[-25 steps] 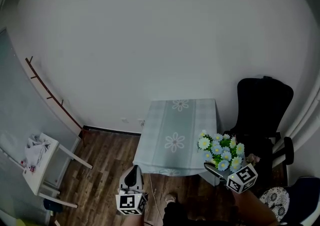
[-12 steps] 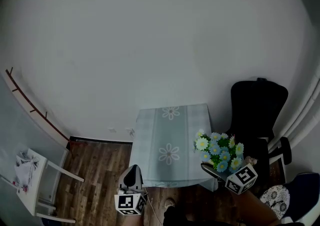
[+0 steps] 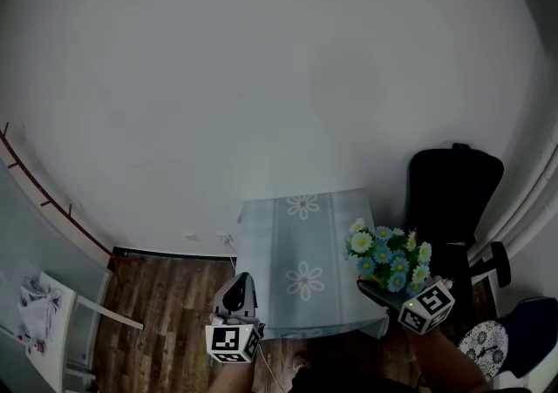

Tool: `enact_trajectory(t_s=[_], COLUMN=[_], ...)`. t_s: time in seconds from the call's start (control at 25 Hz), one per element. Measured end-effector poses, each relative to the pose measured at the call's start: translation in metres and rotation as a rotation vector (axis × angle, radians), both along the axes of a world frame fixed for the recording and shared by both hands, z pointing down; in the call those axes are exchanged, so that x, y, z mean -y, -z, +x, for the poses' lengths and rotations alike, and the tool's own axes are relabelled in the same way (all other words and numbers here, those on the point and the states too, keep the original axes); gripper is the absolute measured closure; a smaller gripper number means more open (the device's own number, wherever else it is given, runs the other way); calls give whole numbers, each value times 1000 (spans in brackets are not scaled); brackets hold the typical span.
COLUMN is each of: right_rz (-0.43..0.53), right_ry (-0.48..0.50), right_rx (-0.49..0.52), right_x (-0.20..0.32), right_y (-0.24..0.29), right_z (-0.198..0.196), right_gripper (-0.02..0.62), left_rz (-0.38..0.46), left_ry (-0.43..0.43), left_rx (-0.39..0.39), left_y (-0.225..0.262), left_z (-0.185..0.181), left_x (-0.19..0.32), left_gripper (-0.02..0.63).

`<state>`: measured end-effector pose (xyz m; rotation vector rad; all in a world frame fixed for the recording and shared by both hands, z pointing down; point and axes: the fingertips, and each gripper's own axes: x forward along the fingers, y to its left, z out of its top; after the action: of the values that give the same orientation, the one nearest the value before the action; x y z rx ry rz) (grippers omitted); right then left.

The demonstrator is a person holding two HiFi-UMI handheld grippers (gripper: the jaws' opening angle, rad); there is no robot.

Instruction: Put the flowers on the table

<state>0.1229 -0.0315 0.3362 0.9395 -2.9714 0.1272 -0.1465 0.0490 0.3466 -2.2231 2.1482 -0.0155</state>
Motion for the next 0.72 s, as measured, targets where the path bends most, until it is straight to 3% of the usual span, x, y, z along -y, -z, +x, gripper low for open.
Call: enact_trajectory(t_s=[0.36,0.6,0.72], right_rz=[6,21,12], right_ry=[-24,-36,-67], right_rx=[-30,-48,-61], right_x=[20,33,40], right_y=[0,-6,-12], right_z=[-58,-103,-114], right_gripper=[46,46,46], left_rz=[33,11,-6], left_ry=[-41,-77,-94], left_rx=[20,59,42], left_y=[4,-10,-19], left_z=[-46,-89,-106], left_x=[26,40,48], left_gripper=[601,601,601])
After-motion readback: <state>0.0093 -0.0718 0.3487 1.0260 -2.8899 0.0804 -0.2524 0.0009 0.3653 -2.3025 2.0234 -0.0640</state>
